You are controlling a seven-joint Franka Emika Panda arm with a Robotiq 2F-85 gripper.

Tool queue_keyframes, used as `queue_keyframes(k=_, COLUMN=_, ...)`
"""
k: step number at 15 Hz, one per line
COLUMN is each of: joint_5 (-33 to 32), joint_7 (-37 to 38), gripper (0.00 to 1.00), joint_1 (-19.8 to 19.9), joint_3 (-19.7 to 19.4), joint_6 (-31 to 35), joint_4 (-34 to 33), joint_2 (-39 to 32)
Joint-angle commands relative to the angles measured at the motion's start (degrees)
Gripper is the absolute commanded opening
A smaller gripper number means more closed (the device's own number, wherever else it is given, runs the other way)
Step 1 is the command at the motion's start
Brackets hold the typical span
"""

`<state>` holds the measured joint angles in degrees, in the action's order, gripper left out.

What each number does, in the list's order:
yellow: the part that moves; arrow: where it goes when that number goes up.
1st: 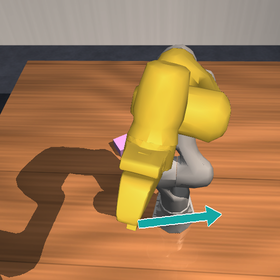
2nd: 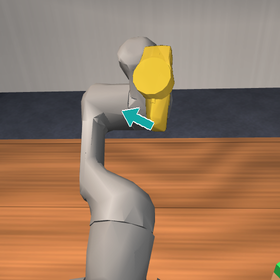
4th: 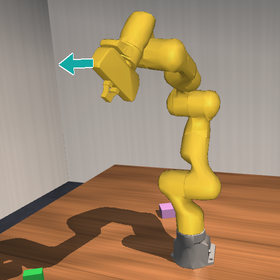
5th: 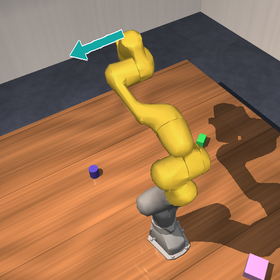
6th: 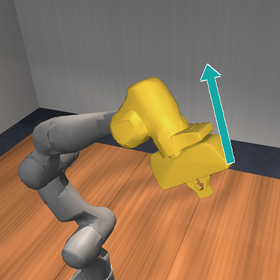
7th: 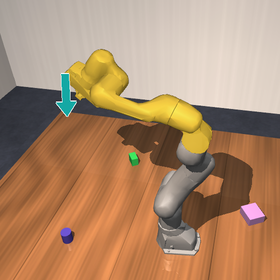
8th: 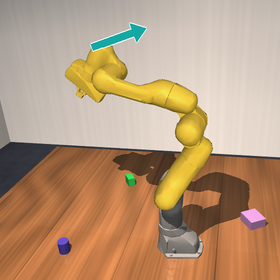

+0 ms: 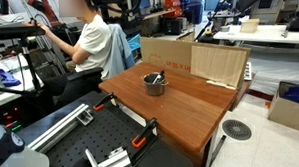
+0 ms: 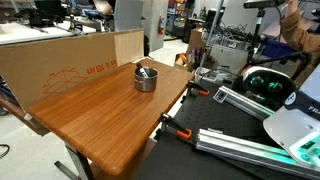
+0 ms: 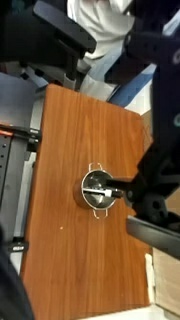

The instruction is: Take the marker from the silver pot and place it on the table

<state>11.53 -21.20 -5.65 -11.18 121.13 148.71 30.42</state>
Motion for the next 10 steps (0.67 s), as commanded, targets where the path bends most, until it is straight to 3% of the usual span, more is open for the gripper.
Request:
queue_keyframes(k=1, joint_5=3.6, joint_7=-1.8, gripper=1.0, joint_1=0.0, joint_3=0.0, joint_6=1.0, joint_4=0.3, joint_2=-0.9)
queue_keyframes(k=5, joint_5=9.2, joint_7=-5.9, gripper=1.0, joint_1=-1.5, joint_3=-0.5, joint_6=2.7, joint_4=0.9, joint_2=-5.2)
queue_keyframes(k=10, joint_5=13.5, joint_7=-3.2, gripper=1.0, joint_1=-0.9, joint_3=2.1, joint_6=6.9, joint_4=-0.1, joint_2=-13.2)
